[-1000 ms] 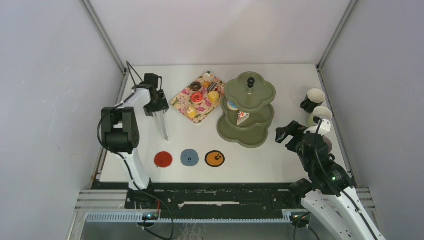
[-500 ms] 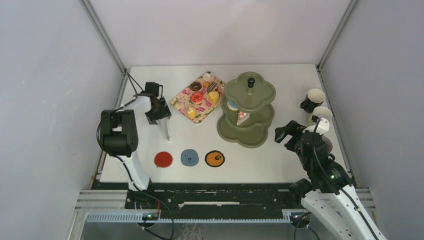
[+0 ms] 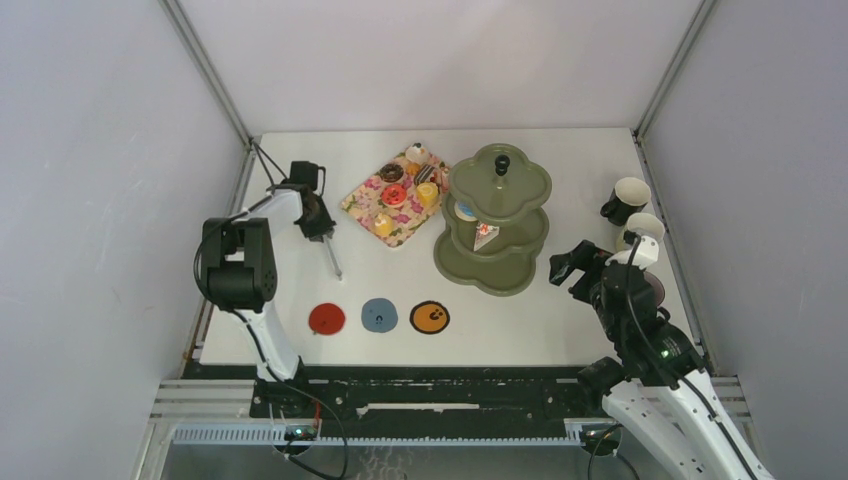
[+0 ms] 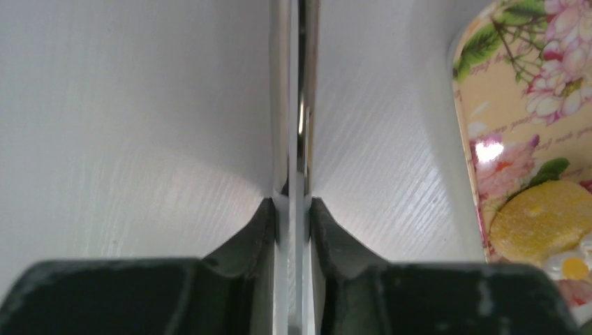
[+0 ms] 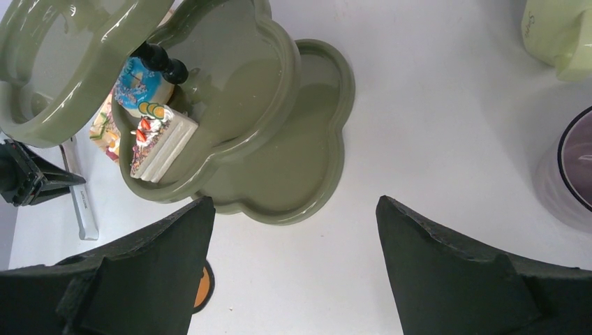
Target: Serve the afternoon tea
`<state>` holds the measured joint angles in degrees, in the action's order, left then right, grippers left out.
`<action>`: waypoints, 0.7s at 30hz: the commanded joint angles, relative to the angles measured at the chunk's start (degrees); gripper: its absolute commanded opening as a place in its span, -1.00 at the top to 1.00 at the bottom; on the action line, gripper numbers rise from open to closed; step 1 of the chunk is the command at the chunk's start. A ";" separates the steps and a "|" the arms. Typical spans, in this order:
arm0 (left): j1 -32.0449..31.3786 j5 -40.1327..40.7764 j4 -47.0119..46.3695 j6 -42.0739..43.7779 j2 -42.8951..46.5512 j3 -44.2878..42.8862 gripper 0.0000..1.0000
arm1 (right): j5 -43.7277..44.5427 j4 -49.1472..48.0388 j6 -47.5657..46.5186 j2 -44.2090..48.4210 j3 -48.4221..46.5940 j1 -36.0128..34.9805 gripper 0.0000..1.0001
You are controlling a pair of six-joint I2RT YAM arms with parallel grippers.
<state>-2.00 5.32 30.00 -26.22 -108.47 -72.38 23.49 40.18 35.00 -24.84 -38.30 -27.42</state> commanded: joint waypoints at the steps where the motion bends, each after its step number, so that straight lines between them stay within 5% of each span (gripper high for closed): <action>1: -0.05 -1.64 0.13 0.54 0.81 -2.57 0.77 | 0.80 -0.74 -0.20 1.04 -0.88 0.22 -0.88; 9: -1.62 4.96 7.84 4.97 15.79 -4.63 0.88 | 1.12 -0.42 -0.16 1.29 -0.89 0.32 -0.88; 16: -7.24 1.19 21.01 13.61 22.44 -7.51 0.65 | 0.90 -2.67 -0.46 0.20 -0.45 0.31 -0.88; 21: -10.78 -3.36 21.68 12.79 27.19 -2.56 0.47 | -0.21 -3.71 -0.82 -0.29 -0.46 0.34 -0.88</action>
<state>-10.76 6.11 47.44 -15.29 -84.53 -77.82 23.68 39.53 34.92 -24.69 -38.30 -27.35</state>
